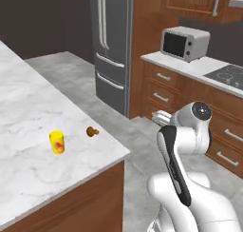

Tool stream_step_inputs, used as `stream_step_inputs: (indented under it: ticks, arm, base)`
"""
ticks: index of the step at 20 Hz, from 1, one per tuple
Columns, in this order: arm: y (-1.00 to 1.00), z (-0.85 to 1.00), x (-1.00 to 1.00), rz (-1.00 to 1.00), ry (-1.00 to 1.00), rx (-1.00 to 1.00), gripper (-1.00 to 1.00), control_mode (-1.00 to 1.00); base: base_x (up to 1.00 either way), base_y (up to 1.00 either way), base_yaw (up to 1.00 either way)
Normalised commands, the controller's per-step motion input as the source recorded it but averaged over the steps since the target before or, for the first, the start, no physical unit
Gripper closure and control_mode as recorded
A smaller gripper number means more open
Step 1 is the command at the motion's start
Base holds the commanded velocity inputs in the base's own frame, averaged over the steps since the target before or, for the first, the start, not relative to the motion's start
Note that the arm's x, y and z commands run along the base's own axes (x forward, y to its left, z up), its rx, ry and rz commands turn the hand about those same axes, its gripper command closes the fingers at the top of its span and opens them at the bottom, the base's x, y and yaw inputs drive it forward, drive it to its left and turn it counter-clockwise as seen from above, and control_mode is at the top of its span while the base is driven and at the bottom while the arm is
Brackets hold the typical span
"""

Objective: Open the cabinet directly in front. Then move the beer and the cup to the dining counter with the jar on it.

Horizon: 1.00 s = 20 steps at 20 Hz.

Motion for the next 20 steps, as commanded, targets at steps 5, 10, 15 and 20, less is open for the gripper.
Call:
stream_step_inputs:
  ticks: [5, 10, 15, 20]
  arm:
    - [0.0, 0.0, 0.0, 0.0, 0.0, 0.0, -1.0, 1.0]
    - [0.0, 0.0, 0.0, 0.0, 0.0, 0.0, -1.0, 1.0]
    - [0.0, 0.0, 0.0, 0.0, 0.0, 0.0, -1.0, 1.0]
    - [0.0, 0.0, 0.0, 0.0, 0.0, 0.0, -1.0, 1.0]
  base:
    - [0.06, -0.35, -0.46]
    - [0.14, -0.42, -0.42]
    - [0.24, -0.36, -0.43]
    - [0.32, -0.33, -0.41]
